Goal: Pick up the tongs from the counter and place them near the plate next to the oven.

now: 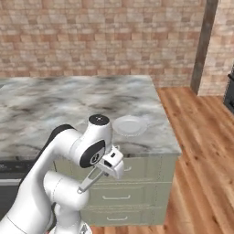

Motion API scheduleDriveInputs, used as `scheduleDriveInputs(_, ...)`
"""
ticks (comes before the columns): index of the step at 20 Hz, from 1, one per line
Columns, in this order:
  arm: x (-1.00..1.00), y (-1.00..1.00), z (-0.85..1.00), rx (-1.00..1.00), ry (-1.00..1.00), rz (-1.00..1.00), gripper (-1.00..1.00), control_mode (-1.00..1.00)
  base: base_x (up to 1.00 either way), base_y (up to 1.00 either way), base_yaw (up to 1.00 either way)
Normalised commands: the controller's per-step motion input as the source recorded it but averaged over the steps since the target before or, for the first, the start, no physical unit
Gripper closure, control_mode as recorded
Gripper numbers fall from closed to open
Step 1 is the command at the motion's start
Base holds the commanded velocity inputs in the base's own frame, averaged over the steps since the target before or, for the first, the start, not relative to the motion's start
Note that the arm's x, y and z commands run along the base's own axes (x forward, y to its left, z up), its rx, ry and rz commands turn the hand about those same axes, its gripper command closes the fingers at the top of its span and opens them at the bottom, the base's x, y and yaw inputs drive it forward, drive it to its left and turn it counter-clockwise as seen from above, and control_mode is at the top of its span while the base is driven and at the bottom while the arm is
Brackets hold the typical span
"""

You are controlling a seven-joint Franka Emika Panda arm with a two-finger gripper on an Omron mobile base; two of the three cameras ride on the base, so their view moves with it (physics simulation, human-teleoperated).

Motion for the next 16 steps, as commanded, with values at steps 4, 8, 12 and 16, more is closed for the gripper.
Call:
scheduleDriveInputs(4,0.00,0.00,0.00,0.00,0.00,0.00,1.00,1.00,0.68,-0.57,0.39)
scheduleDriveInputs(8,0.00,0.00,0.00,0.00,0.00,0.00,1.00,1.00,0.59,-0.62,0.39)
scheduleDriveInputs(12,0.00,0.00,0.00,0.00,0.00,0.00,1.00,1.00,0.42,-0.56,0.39)
scheduleDriveInputs(16,0.00,0.00,0.00,0.00,0.00,0.00,1.00,1.00,0.33,-0.48,0.41)
